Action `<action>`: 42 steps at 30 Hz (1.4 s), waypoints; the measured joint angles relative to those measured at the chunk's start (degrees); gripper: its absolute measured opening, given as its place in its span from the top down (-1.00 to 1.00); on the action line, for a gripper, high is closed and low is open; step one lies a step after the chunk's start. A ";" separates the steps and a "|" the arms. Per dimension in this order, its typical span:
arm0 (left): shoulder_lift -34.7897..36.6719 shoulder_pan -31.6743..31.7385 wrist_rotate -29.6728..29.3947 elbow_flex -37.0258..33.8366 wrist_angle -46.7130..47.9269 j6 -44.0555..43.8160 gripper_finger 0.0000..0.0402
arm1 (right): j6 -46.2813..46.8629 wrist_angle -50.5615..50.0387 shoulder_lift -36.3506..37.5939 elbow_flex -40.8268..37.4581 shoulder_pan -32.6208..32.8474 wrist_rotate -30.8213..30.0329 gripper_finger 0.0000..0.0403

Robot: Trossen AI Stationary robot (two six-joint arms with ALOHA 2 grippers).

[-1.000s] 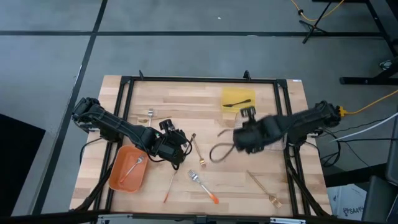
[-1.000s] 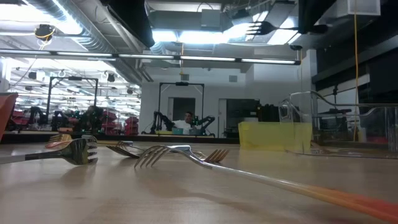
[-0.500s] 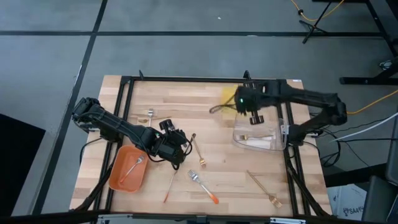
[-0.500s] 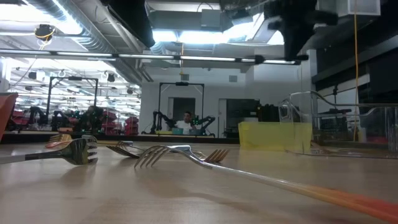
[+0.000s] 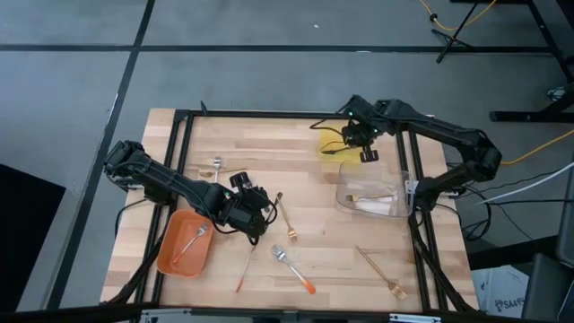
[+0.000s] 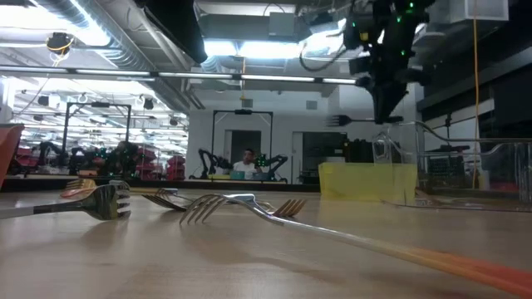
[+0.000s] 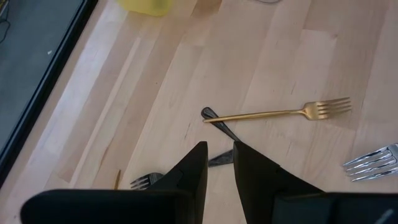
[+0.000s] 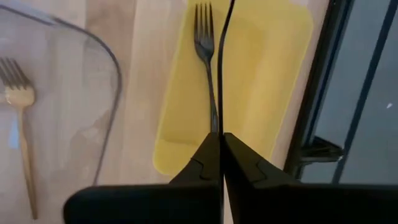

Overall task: Sort silverware by color (type)
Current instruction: Put the black fork into the yellow bin

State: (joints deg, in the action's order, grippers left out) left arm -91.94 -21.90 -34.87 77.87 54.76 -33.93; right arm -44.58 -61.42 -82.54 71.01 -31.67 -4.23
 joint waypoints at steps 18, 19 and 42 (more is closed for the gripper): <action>0.00 0.01 -0.02 0.00 -1.09 -0.04 0.65 | -8.48 18.49 -0.34 -12.71 -7.53 6.84 1.00; 0.00 0.01 -0.02 0.00 -1.24 -0.02 0.65 | -8.78 19.09 -0.58 -13.33 -7.53 6.83 1.00; 0.00 0.01 -0.04 0.00 -1.70 -0.09 0.65 | -9.81 24.47 -10.34 -16.08 -7.46 3.22 1.00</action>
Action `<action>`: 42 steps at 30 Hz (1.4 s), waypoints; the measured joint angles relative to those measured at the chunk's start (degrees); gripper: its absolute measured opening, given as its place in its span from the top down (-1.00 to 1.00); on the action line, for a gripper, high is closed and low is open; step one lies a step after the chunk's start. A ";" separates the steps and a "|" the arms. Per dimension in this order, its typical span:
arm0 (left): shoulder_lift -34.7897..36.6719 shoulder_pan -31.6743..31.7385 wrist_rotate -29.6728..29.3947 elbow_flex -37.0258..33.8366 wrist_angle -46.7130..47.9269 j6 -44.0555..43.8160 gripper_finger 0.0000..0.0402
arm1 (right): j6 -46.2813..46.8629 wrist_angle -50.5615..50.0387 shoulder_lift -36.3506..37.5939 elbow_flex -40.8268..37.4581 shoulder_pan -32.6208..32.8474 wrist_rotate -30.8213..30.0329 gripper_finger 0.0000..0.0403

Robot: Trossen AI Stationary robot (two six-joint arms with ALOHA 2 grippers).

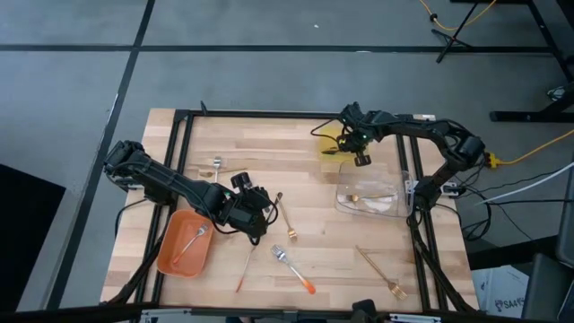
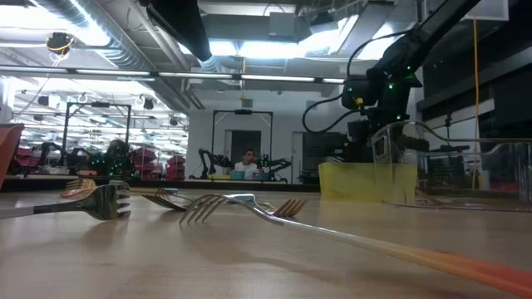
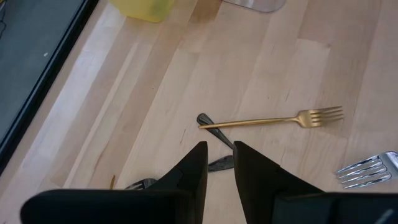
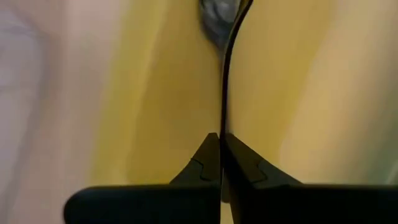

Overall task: Sort silverware by color (type)
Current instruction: Put the black fork into the yellow bin

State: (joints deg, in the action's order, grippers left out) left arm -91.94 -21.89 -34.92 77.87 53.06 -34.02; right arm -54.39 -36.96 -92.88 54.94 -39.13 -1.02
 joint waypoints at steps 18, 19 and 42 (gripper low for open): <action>0.00 0.02 0.02 0.00 -0.02 -0.02 0.65 | 0.02 1.25 0.00 0.00 0.00 -5.00 1.00; 0.00 0.02 0.02 0.00 -0.02 -0.02 0.65 | 0.02 1.25 0.00 0.00 0.00 -5.00 1.00; 0.00 0.02 0.02 0.00 -0.02 0.00 0.65 | 0.09 3.95 0.00 0.00 0.00 -5.00 0.70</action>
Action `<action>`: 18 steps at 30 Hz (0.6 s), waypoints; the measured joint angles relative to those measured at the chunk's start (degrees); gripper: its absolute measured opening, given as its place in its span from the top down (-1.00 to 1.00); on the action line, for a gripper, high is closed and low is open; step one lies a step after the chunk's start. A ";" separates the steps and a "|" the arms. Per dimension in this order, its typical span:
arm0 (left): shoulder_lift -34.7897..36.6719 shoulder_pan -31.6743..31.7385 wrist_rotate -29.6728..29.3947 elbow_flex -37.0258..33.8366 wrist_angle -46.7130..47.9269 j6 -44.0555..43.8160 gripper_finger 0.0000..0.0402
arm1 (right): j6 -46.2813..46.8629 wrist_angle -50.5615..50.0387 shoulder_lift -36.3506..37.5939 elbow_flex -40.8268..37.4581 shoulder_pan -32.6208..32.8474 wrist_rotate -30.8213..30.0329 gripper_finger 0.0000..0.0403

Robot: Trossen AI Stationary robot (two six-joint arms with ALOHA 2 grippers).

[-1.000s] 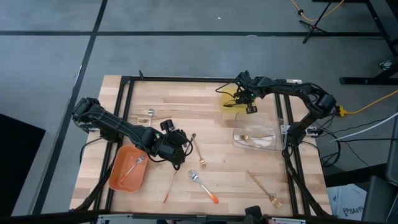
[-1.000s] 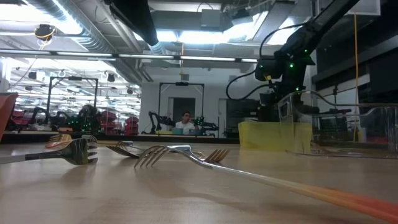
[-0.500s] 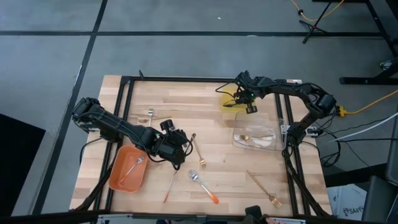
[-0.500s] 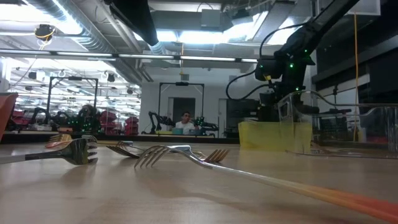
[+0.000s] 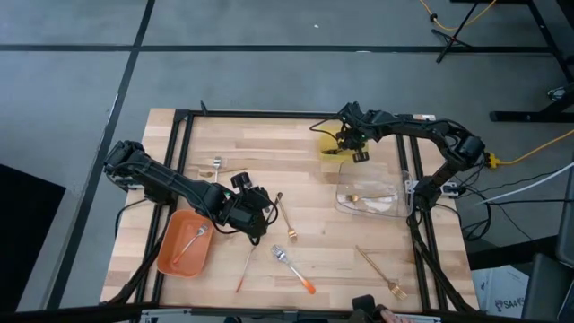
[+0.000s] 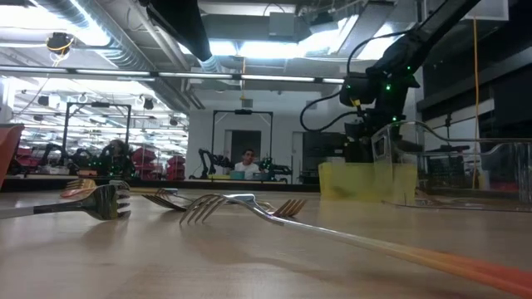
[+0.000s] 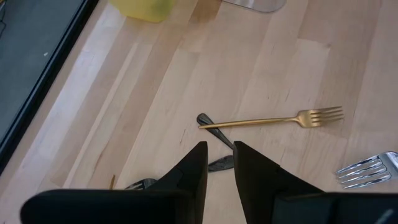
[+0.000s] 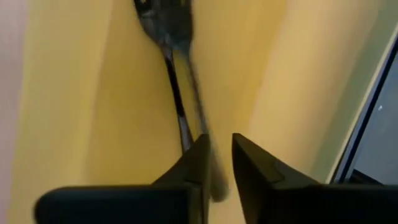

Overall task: Sort silverware by color (type)
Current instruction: Put the black fork into the yellow bin

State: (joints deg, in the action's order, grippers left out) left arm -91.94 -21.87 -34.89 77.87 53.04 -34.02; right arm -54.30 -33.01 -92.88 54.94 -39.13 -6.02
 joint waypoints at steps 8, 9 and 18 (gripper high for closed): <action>0.00 0.00 0.01 0.00 0.00 0.00 0.65 | 0.00 0.23 0.00 0.00 0.00 0.00 0.50; 0.00 0.00 0.01 0.00 0.00 0.00 0.65 | 0.00 0.23 0.00 0.00 0.00 0.00 0.50; 0.00 0.00 0.02 0.00 0.00 -0.53 0.65 | 0.00 0.21 0.00 0.00 0.00 0.00 0.50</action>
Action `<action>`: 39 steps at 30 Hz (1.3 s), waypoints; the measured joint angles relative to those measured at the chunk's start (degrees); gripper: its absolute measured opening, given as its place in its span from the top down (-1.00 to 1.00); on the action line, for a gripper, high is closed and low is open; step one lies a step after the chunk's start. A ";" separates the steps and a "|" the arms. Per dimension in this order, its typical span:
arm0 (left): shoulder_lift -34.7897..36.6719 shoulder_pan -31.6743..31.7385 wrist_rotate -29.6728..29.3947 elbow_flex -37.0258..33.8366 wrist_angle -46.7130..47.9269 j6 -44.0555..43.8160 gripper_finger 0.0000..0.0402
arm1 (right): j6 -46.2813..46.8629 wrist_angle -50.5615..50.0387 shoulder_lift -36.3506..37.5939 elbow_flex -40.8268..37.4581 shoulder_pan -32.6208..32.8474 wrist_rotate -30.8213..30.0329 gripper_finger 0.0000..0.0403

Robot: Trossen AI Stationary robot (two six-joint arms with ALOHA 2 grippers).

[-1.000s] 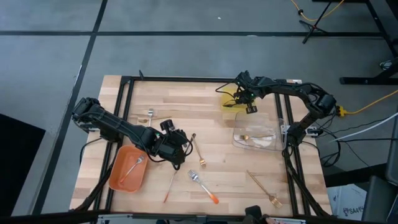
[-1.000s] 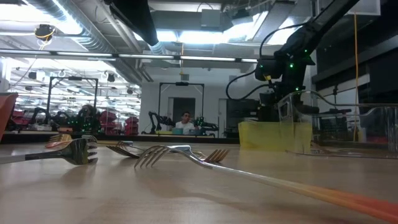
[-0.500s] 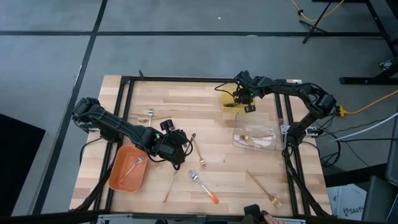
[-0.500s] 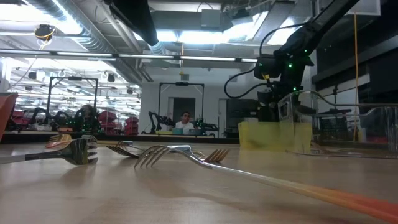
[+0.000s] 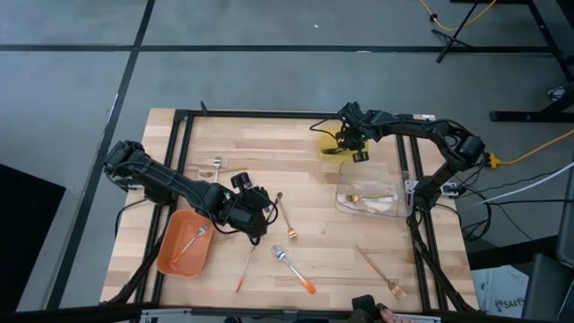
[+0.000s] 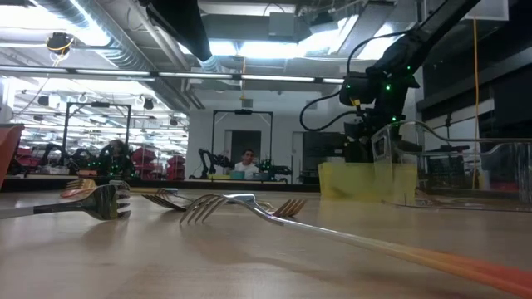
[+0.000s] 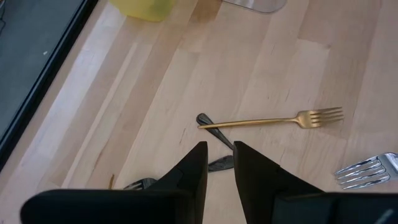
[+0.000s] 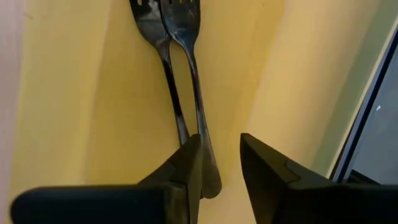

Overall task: Sort silverware by color (type)
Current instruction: Put the black fork into the yellow bin

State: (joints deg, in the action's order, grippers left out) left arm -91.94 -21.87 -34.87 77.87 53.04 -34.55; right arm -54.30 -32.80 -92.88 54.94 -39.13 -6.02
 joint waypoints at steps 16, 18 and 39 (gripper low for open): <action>0.00 -3.35 7.70 0.00 0.00 -25.61 0.65 | 0.00 -0.04 0.00 0.00 0.11 0.00 0.51; 0.00 -4.38 8.62 0.00 0.00 -29.89 0.65 | 0.00 -0.07 0.00 0.00 0.11 0.00 0.51; -8.25 -14.10 16.53 0.00 -0.17 -53.94 0.65 | 0.00 -0.07 0.00 0.00 0.11 0.02 0.51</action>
State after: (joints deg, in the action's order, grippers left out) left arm -100.19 -35.97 -18.35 77.87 52.86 -88.49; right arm -54.30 -32.86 -92.88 54.94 -39.03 -6.00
